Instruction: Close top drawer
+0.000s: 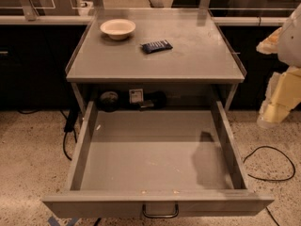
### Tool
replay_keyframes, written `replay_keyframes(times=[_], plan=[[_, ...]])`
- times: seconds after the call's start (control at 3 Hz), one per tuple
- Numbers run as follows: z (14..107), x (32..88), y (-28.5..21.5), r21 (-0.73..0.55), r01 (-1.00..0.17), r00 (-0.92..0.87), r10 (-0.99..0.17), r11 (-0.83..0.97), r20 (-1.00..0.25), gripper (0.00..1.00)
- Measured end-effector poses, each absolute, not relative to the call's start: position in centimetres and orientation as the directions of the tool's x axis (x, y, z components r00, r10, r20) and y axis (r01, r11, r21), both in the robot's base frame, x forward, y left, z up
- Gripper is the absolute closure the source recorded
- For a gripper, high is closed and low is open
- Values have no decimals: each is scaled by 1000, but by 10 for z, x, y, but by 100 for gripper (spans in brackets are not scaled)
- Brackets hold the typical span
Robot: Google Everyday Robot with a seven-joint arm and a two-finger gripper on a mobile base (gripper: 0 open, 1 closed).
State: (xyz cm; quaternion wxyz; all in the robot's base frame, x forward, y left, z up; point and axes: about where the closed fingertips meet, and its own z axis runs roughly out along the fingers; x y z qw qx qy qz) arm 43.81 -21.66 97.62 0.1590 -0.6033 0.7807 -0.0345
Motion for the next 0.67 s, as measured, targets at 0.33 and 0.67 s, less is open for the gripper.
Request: replay_keyframes(times=[0.33,0.67], plan=[[976,438,-217,-246,-931,-221,-953,270,-207,35],[976,438,-217,-246,-931,-221,-953,270,-207,56]])
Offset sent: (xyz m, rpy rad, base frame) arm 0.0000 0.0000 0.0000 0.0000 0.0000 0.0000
